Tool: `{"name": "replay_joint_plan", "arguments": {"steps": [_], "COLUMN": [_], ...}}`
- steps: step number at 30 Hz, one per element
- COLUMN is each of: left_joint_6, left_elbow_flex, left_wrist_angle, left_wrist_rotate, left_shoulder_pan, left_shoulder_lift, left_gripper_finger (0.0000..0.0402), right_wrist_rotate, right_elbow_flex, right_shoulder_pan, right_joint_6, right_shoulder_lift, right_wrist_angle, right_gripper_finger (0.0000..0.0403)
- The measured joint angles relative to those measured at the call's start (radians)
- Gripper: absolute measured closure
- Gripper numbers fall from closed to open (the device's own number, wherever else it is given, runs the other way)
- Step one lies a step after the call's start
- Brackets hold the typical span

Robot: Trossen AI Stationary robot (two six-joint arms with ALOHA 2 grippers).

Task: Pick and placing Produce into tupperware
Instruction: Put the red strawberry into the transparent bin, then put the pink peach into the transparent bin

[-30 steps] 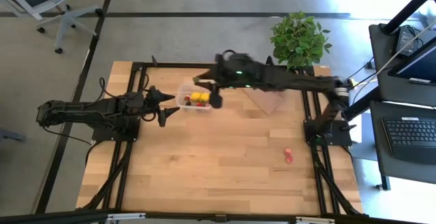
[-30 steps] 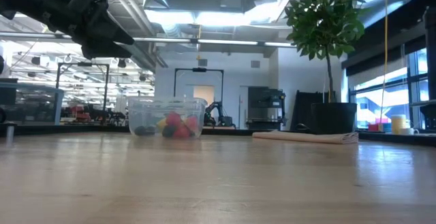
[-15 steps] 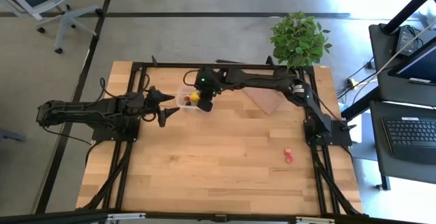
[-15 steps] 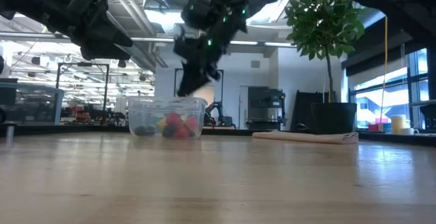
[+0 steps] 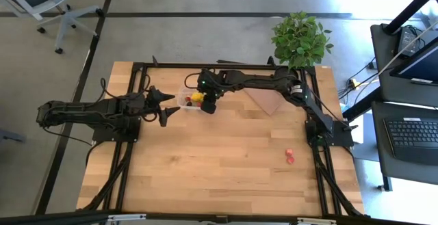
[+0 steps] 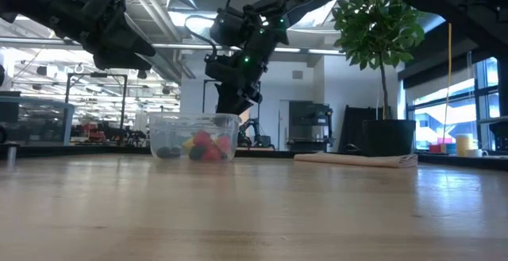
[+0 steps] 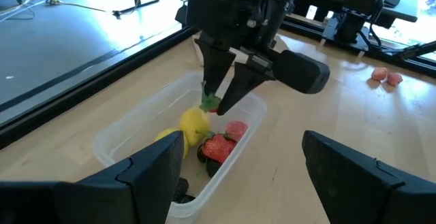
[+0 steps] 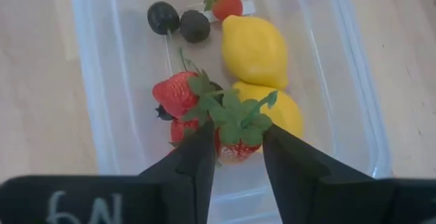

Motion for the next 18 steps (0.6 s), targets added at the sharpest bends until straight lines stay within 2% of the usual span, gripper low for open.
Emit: {"name": "replay_joint_plan", "arguments": {"steps": [10, 14, 18], "left_joint_6": [0.000, 0.000, 0.000], "left_elbow_flex": [0.000, 0.000, 0.000], "left_wrist_angle": [0.000, 0.000, 0.000], "left_wrist_rotate": [0.000, 0.000, 0.000], "left_shoulder_pan": [0.000, 0.000, 0.000], "left_shoulder_lift": [0.000, 0.000, 0.000], "left_gripper_finger": [0.0111, 0.0111, 0.0111], "right_wrist_rotate": [0.000, -0.002, -0.002], "right_elbow_flex": [0.000, 0.005, 0.080], "right_shoulder_pan": [0.000, 0.000, 0.000], "right_joint_6": [-0.003, -0.036, -0.079], "right_shoulder_lift": [-0.001, -0.002, -0.004], "right_wrist_angle": [0.011, 0.016, -0.077], "right_gripper_finger": [0.0266, 0.0234, 0.0184]}}
